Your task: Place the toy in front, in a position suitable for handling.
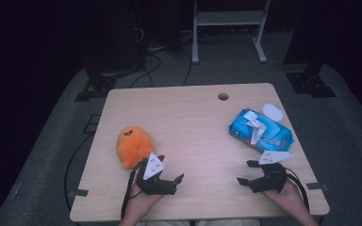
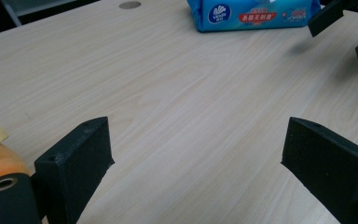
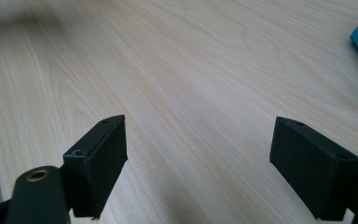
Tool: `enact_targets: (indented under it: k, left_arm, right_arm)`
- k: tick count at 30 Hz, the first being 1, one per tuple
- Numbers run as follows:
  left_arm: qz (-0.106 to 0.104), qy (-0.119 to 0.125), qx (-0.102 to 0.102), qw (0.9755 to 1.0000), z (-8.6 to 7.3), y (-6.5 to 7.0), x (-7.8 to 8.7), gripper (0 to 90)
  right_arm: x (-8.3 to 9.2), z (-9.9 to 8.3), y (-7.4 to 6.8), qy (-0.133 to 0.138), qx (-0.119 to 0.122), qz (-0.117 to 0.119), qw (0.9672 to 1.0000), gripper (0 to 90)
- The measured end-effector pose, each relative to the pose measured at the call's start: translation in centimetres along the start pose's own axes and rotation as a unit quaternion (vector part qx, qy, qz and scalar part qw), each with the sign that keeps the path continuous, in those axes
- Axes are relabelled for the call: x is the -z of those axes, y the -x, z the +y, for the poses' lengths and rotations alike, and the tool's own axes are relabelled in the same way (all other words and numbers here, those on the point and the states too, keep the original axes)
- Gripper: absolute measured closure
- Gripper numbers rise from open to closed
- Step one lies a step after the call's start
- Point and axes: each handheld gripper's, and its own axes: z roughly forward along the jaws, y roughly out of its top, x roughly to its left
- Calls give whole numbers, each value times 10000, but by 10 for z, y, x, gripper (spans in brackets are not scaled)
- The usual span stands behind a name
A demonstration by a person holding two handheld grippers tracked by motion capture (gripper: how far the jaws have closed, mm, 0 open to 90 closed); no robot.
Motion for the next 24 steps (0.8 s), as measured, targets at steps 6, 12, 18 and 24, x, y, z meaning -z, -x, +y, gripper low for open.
enact_targets:
  k: [6,12,18,24]
  left_arm:
    - [18,17,-12,10000,2,0,2,78]
    - [107,187,-11,9998,8,-6,10,79]
    - [363,390,-16,9986,16,-19,23,79]
    - [716,659,179,9951,22,-44,42,79]
  right_arm:
    - [1,0,0,31,-20,29,10000,177]
    - [1,2,-1,66,-28,27,10000,177]
    - [-2,3,-2,15,-13,33,10000,177]
    - [0,2,-3,23,-6,7,10000,177]
